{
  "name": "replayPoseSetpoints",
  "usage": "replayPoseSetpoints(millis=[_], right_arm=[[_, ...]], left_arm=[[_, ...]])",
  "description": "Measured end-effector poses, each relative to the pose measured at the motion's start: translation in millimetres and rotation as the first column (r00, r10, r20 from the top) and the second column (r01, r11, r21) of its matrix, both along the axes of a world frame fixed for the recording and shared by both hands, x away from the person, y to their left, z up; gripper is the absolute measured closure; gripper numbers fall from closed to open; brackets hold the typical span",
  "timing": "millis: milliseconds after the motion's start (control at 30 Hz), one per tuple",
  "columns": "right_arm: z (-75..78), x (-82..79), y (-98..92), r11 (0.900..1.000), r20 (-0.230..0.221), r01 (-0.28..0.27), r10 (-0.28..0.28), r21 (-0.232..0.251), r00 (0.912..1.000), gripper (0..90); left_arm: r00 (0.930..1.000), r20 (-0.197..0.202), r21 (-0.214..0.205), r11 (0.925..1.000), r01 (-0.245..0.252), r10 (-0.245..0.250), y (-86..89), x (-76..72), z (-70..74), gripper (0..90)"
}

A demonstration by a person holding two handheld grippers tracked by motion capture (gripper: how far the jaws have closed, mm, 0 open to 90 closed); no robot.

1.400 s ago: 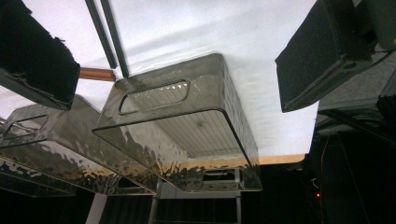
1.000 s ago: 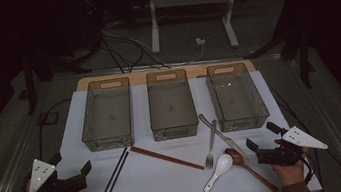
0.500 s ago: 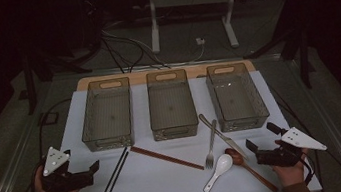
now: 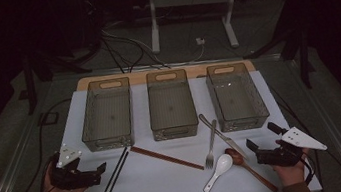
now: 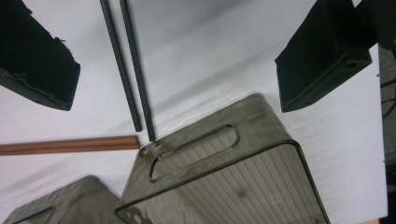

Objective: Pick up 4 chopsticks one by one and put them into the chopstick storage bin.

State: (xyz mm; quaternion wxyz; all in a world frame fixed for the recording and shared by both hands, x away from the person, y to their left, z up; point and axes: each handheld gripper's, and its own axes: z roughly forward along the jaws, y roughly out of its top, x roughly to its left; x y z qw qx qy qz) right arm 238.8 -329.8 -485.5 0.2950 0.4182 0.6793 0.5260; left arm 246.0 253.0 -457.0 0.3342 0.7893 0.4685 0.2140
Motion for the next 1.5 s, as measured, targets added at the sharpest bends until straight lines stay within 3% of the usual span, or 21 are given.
replayPoseSetpoints(millis=[800,1067,1133,1167,1233,1333,1400,1500], right_arm=[[-0.7,0.8,-1.0,1.0000,-0.004,0.005,-0.005,0.003,1.0000,0.0],[-0.9,0.9,-1.2,1.0000,-0.005,0.005,-0.005,0.005,1.0000,0.0],[-1.0,1.0,-1.1,1.0000,-0.006,0.005,-0.005,0.005,1.0000,0.0],[-1.2,1.2,-1.2,1.0000,-0.006,0.004,-0.004,0.004,1.0000,0.0],[-1.4,1.4,-1.1,1.0000,-0.007,0.004,-0.004,0.002,1.0000,0.0],[-1.6,1.5,-0.8,1.0000,-0.007,0.003,-0.003,0.001,1.0000,0.0],[-1.7,1.7,-0.8,1.0000,-0.007,0.003,-0.003,0.001,1.0000,0.0],[-1.7,1.7,-1.5,1.0000,-0.007,0.005,-0.005,0.000,1.0000,0.0]], left_arm=[[0.9925,-0.106,0.034,0.9974,0.064,-0.060,-19.0,12.9,-18.5,2.0],[0.9826,-0.159,0.056,0.9927,0.106,-0.096,-28.9,14.7,-28.8,4.8],[0.9803,-0.171,0.079,0.9905,0.113,-0.098,-31.9,13.9,-31.6,5.8],[0.9809,-0.170,0.096,0.9890,0.112,-0.094,-33.0,13.3,-32.6,9.1],[0.9782,-0.177,0.084,0.9886,0.125,-0.108,-33.2,12.8,-34.0,19.8],[0.9721,-0.189,0.069,0.9857,0.154,-0.138,-33.3,13.0,-35.0,42.5],[0.9709,-0.195,0.066,0.9859,0.154,-0.139,-34.6,13.9,-36.1,52.0],[0.9704,-0.199,0.077,0.9849,0.155,-0.137,-37.2,15.0,-37.8,59.1]])
